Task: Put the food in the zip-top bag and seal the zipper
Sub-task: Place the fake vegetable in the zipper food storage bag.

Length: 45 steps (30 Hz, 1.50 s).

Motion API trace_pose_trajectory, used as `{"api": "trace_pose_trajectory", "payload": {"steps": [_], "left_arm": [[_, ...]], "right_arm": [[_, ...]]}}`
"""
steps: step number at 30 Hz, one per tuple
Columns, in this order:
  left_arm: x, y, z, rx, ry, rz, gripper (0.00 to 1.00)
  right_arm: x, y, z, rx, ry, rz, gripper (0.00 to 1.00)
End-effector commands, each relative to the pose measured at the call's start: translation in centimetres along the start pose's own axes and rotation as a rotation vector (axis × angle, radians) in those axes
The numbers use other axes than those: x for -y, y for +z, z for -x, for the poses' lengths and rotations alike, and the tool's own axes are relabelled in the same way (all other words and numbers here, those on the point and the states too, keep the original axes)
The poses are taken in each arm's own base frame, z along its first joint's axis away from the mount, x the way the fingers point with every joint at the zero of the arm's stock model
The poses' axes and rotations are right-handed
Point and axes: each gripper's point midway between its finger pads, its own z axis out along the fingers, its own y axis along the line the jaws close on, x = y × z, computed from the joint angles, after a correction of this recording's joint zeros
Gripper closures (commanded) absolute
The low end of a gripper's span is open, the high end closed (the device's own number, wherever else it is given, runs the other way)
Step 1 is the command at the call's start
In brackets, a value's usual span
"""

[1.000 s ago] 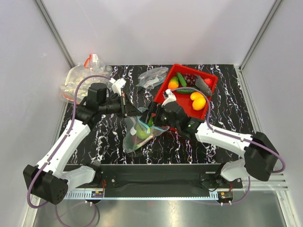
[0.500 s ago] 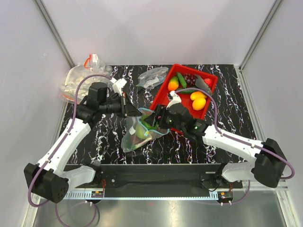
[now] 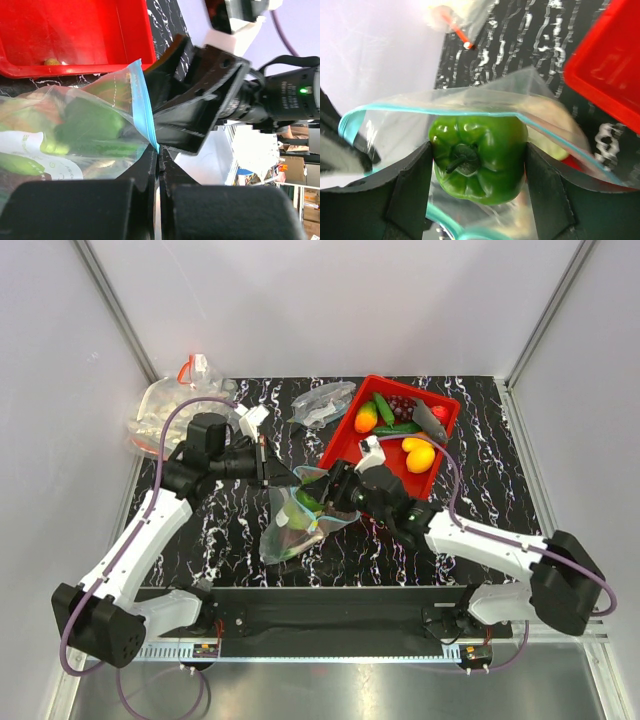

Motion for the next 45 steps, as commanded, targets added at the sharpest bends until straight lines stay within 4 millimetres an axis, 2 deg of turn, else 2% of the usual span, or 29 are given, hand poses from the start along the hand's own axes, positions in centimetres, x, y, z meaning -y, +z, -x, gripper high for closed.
{"api": "trace_pose_trajectory", "payload": {"steps": [1, 6, 7, 8, 10, 13, 15, 16, 17, 19, 21, 24, 25, 26, 30, 32, 33, 34, 36, 37, 38, 40, 42, 43, 45], "left_arm": [[2.8, -0.7, 1.4, 0.032, 0.071, -0.092, 1.0], [3.1, -0.9, 1.3, 0.027, 0.068, -0.111, 1.0], [3.2, -0.8, 1.3, 0.024, 0.066, -0.117, 1.0], [3.4, -0.8, 1.3, 0.024, 0.066, -0.126, 1.0], [3.5, -0.8, 1.2, 0.017, 0.064, -0.139, 1.0], [3.4, -0.7, 1.2, 0.012, 0.061, -0.139, 1.0], [3.5, -0.7, 1.2, 0.011, 0.063, -0.144, 1.0], [3.5, -0.7, 1.3, 0.015, 0.067, -0.143, 1.0], [3.6, -0.8, 1.2, 0.015, 0.07, -0.143, 1.0], [3.4, -0.9, 1.4, 0.024, 0.071, -0.135, 1.0], [3.2, -1.0, 1.5, 0.03, 0.071, -0.126, 1.0], [2.6, -1.0, 1.6, 0.04, 0.067, -0.11, 1.0], [2.5, -1.1, 1.7, 0.045, 0.065, -0.103, 1.0], [2.4, -1.1, 1.8, 0.049, 0.068, -0.098, 1.0], [1.9, -1.6, 2.1, 0.073, 0.079, -0.066, 1.0], [1.8, -1.9, 2.2, 0.08, 0.08, -0.062, 1.0], [1.8, -2.0, 2.2, 0.083, 0.079, -0.061, 1.0], [1.7, -1.9, 2.1, 0.082, 0.079, -0.06, 1.0], [1.6, -2.0, 2.1, 0.086, 0.078, -0.056, 1.0], [1.6, -2.1, 2.1, 0.089, 0.077, -0.054, 1.0], [1.5, -2.1, 2.0, 0.089, 0.079, -0.052, 1.0], [1.6, -2.1, 2.0, 0.088, 0.083, -0.052, 1.0], [1.7, -2.2, 2.0, 0.087, 0.084, -0.053, 1.0], [1.6, -2.2, 1.9, 0.087, 0.086, -0.051, 1.0], [1.6, -2.3, 2.0, 0.087, 0.087, -0.049, 1.0]], "right_arm": [[-5.7, 1.0, 1.8, 0.041, 0.068, 0.209, 0.72], [-5.3, 2.6, 1.2, 0.05, 0.1, 0.234, 0.75], [-6.1, 2.6, 1.5, 0.072, 0.109, 0.281, 0.76], [-5.5, 3.3, 0.9, 0.059, 0.118, 0.275, 0.76], [-5.9, 3.9, 0.4, 0.043, 0.135, 0.3, 0.76], [-5.5, 5.0, -0.9, -0.008, 0.153, 0.3, 0.75], [-3.9, 5.7, -1.9, -0.023, 0.156, 0.252, 0.65], [-3.1, 5.9, -2.0, -0.019, 0.144, 0.227, 0.51], [-2.7, 5.7, -2.2, -0.022, 0.136, 0.208, 0.43], [-1.1, 5.7, -2.5, -0.029, 0.095, 0.134, 0.15], [-1.2, 4.9, -1.8, -0.015, 0.066, 0.119, 0.08], [-1.0, 3.3, -0.4, 0.02, -0.017, 0.072, 0.07], [-0.2, 2.8, -0.2, 0.024, -0.037, 0.022, 0.07], [-0.9, 1.9, 0.8, 0.044, -0.05, 0.028, 0.08], [-1.0, -0.6, 2.5, 0.071, -0.124, -0.017, 0.08], [-1.0, -1.7, 2.9, 0.056, -0.146, -0.049, 0.08], [0.1, -2.2, 2.4, 0.025, -0.169, -0.101, 0.08], [-0.1, -2.8, 2.8, 0.03, -0.174, -0.1, 0.1], [-0.1, -3.5, 3.3, 0.039, -0.19, -0.119, 0.16], [0.6, -4.0, 3.1, 0.02, -0.199, -0.152, 0.18], [0.3, -4.4, 3.4, 0.02, -0.208, -0.153, 0.18], [1.8, -4.9, 3.0, -0.016, -0.239, -0.229, 0.2], [2.1, -5.3, 3.3, -0.024, -0.256, -0.267, 0.22], [2.6, -5.3, 3.0, -0.042, -0.266, -0.285, 0.27], [3.0, -5.5, 3.0, -0.045, -0.276, -0.308, 0.31]]}}
